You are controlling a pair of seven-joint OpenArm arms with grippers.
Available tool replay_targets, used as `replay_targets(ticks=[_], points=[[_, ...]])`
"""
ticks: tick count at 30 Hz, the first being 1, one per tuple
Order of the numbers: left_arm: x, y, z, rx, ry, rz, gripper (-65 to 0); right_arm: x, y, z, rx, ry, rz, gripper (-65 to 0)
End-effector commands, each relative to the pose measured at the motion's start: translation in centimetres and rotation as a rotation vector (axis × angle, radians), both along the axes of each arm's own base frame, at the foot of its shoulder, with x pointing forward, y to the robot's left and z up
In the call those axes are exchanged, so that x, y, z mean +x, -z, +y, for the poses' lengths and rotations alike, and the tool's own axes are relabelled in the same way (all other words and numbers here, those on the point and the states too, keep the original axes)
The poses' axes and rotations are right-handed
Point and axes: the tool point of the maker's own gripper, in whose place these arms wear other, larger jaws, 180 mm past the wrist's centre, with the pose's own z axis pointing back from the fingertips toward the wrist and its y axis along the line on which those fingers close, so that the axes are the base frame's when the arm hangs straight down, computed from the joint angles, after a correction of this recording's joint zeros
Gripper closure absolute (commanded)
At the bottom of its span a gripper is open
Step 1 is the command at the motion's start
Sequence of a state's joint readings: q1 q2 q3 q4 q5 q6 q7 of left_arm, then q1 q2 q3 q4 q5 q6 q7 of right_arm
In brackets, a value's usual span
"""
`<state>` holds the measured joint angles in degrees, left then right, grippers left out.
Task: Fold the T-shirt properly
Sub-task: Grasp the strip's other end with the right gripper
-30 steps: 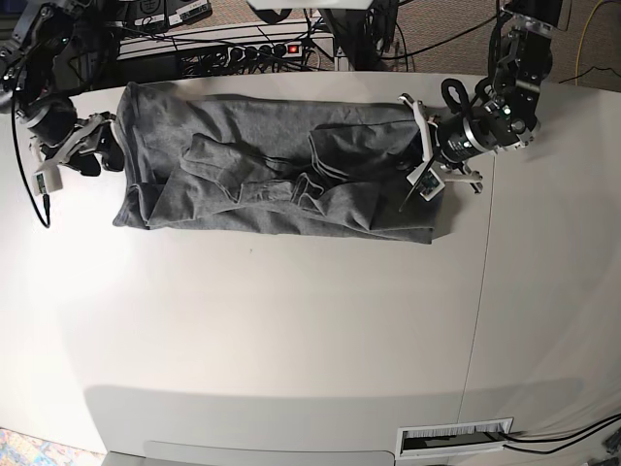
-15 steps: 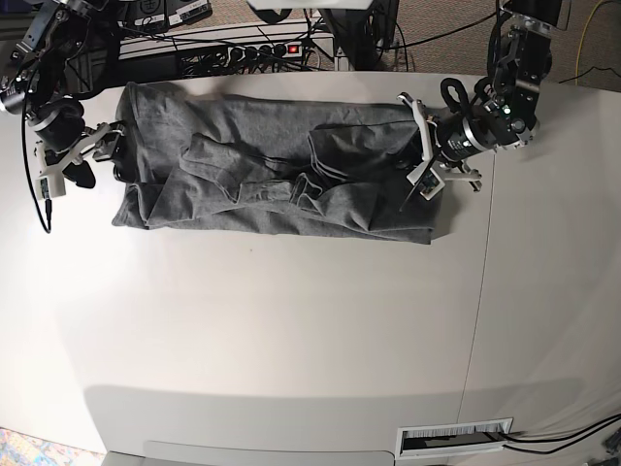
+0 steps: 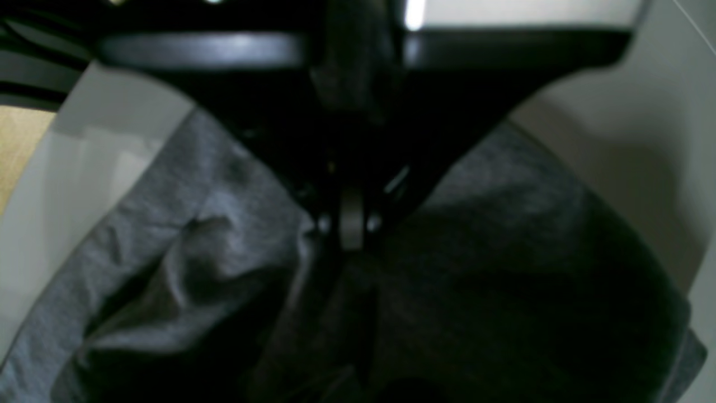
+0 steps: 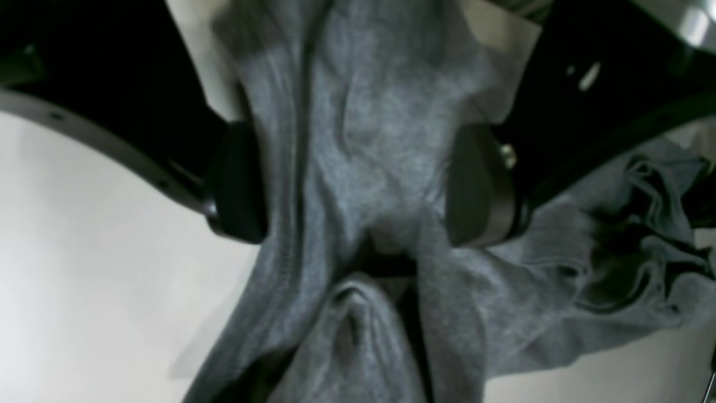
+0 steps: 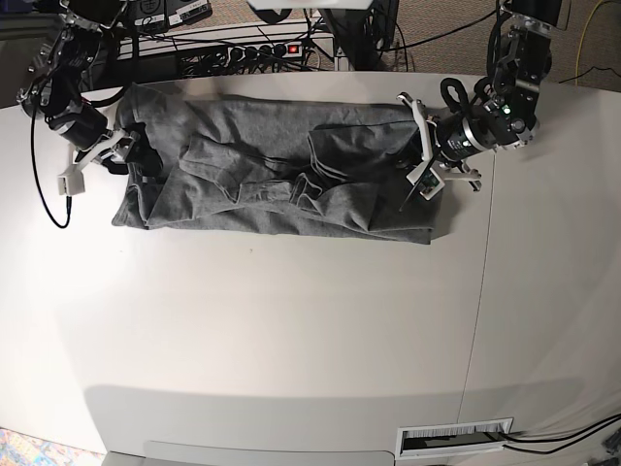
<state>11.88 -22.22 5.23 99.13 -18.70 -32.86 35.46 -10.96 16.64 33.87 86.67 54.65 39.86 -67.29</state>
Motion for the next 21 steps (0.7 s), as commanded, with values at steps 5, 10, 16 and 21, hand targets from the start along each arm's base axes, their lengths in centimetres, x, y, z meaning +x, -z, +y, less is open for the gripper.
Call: replay_targets(ticks=[5, 10, 16, 21], points=[[0.2, -0.4, 0.0, -0.006, 0.006, -0.015, 0.0, 1.0, -0.3, 2.5, 0.018, -0.090, -0.017, -50.4], [0.3, -0.5, -0.1, -0.011, 0.005, -0.020, 0.0, 0.4, 1.3, 5.9, 0.016, -0.204, 0.038, -50.4], [0.2, -0.5, -0.1, -0.011, 0.005, -0.019, 0.0, 0.3, 1.5, 6.8, 0.020, -0.248, 0.064, -42.3], [0.2, -0.4, -0.1, -0.011, 0.005, -0.017, 0.0, 0.1, 0.8, 7.5, 0.054, -0.316, 0.110, 0.0]])
